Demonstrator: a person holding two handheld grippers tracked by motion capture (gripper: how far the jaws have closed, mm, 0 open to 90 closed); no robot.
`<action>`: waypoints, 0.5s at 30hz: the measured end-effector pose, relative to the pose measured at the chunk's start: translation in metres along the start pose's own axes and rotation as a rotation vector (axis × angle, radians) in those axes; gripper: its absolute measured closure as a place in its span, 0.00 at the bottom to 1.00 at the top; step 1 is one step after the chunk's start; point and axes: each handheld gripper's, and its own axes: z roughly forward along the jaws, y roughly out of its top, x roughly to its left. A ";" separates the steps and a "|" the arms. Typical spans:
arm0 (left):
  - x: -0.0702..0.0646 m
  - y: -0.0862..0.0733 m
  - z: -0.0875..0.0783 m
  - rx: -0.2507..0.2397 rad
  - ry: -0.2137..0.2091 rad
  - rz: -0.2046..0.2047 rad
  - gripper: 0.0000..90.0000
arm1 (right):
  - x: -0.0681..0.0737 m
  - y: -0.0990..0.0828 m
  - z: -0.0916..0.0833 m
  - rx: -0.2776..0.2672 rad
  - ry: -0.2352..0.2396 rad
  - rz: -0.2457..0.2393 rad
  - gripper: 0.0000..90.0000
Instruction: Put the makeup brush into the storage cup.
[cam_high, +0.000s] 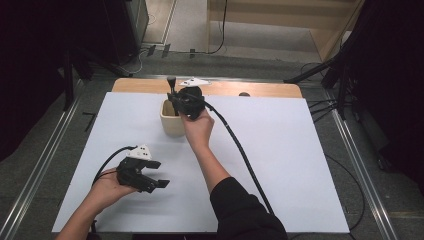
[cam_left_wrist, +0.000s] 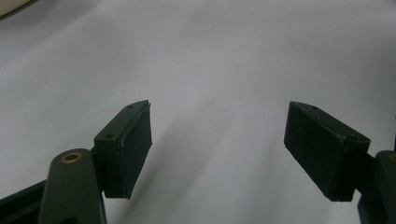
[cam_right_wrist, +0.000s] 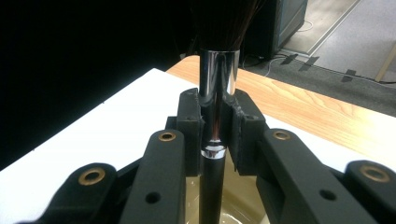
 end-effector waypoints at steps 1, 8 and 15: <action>0.000 0.000 0.000 0.001 0.000 0.001 0.27 | 0.000 0.000 0.000 0.002 -0.001 -0.002 0.87; 0.000 0.000 0.000 0.000 0.000 -0.002 0.27 | -0.004 -0.001 -0.002 0.027 0.031 -0.072 0.33; 0.000 0.000 0.000 -0.001 0.002 -0.003 0.27 | -0.005 -0.001 -0.011 0.088 0.065 -0.097 0.25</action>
